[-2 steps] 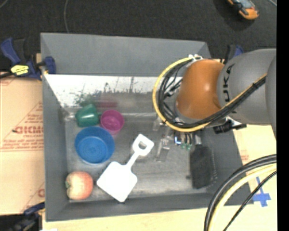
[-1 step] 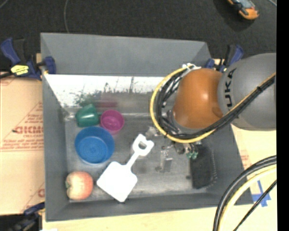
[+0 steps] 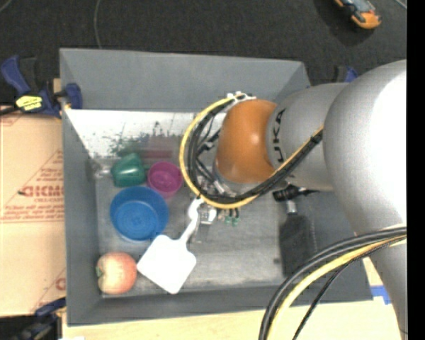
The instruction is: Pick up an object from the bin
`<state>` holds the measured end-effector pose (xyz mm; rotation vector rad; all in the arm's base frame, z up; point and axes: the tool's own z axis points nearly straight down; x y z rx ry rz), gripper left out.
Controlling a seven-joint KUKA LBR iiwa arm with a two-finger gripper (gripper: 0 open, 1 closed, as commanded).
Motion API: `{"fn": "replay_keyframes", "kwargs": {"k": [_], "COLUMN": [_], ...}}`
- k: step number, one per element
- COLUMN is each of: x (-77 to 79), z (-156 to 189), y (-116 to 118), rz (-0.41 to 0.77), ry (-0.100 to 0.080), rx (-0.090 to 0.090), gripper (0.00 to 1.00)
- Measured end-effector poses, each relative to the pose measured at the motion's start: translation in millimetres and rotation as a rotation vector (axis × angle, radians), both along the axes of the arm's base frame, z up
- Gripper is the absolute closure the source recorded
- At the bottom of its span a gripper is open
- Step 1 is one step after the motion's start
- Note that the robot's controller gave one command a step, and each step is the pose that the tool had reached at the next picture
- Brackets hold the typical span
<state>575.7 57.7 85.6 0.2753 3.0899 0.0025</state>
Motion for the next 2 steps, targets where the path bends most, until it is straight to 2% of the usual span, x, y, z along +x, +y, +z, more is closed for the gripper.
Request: {"fn": "replay_keyframes", "kwargs": {"k": [1, 2], "x": [-30.0, -26.4], "z": [14, -4], "y": [-45, -11], "rz": [0.221, 0.028], "ry": [0.012, 0.003], "rx": [-0.008, 0.001], "gripper": [0.0, 0.0]}}
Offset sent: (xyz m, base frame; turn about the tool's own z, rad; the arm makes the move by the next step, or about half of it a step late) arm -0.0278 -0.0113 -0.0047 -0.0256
